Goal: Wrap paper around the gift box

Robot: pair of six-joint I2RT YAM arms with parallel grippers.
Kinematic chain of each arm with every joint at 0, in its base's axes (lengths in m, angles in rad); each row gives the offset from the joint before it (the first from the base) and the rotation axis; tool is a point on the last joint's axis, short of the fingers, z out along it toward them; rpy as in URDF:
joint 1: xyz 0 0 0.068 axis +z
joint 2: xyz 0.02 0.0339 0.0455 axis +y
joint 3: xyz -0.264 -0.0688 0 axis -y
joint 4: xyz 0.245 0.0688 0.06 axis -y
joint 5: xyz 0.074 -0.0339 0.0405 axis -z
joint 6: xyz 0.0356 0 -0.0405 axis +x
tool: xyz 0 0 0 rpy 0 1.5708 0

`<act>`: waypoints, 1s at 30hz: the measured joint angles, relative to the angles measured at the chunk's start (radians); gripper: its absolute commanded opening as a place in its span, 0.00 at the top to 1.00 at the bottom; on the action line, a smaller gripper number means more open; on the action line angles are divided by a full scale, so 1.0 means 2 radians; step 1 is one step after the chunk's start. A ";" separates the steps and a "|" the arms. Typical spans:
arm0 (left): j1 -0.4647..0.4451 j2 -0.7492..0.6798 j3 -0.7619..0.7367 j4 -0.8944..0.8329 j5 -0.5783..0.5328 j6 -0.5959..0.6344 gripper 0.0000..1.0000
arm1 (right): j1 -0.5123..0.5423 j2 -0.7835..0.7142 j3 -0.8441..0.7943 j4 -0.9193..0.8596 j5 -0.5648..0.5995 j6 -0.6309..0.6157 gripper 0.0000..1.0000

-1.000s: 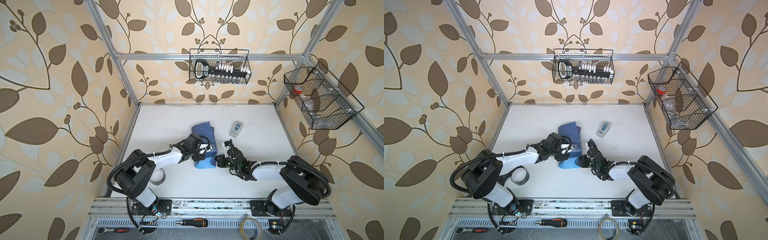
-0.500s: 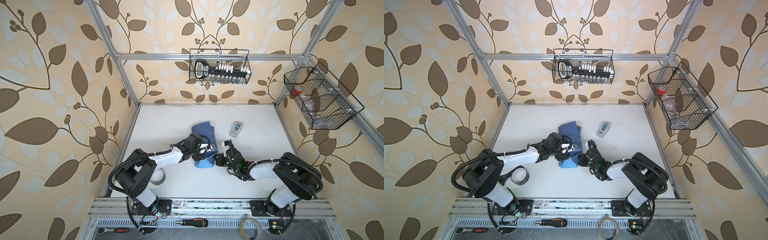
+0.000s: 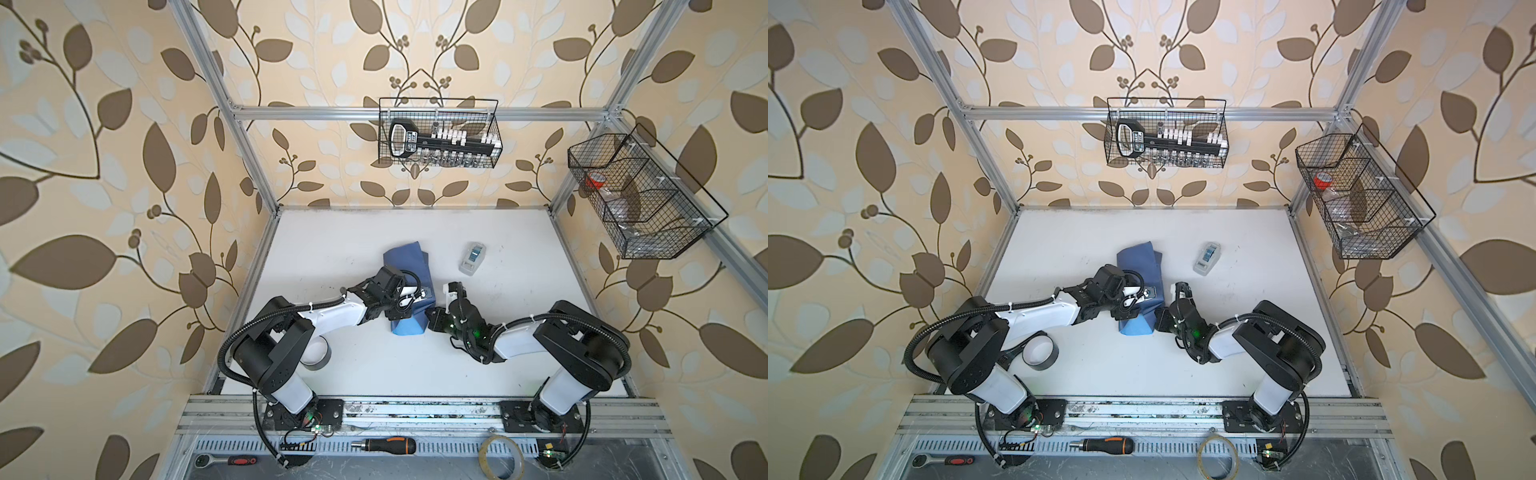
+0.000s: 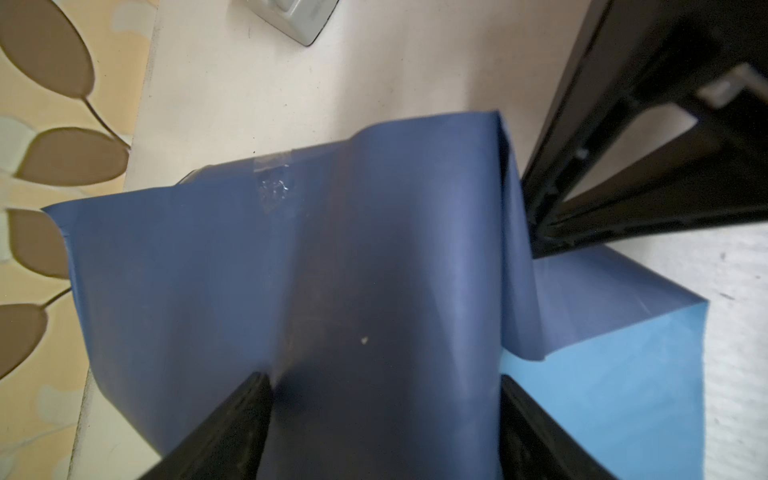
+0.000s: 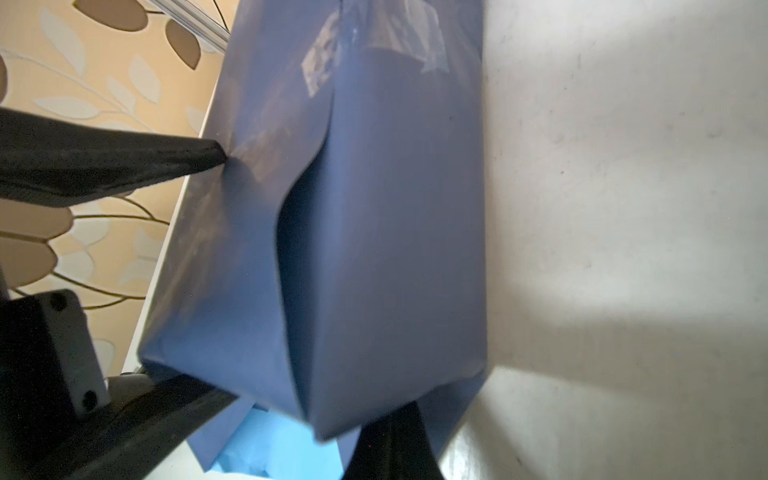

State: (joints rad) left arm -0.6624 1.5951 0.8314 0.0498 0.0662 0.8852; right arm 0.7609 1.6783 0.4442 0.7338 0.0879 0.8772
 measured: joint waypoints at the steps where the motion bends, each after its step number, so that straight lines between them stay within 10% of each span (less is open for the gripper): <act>1: 0.000 0.000 0.000 0.000 0.000 0.000 0.16 | 0.001 0.002 0.000 0.002 0.002 0.001 1.00; 30: -0.002 0.001 0.003 -0.007 0.005 -0.004 0.10 | 0.008 0.052 -0.014 0.074 0.022 0.031 1.00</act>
State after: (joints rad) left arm -0.6659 1.5967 0.8383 0.0357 0.0769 0.8776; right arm 0.7776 1.7828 0.4156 0.8810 0.1318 0.9394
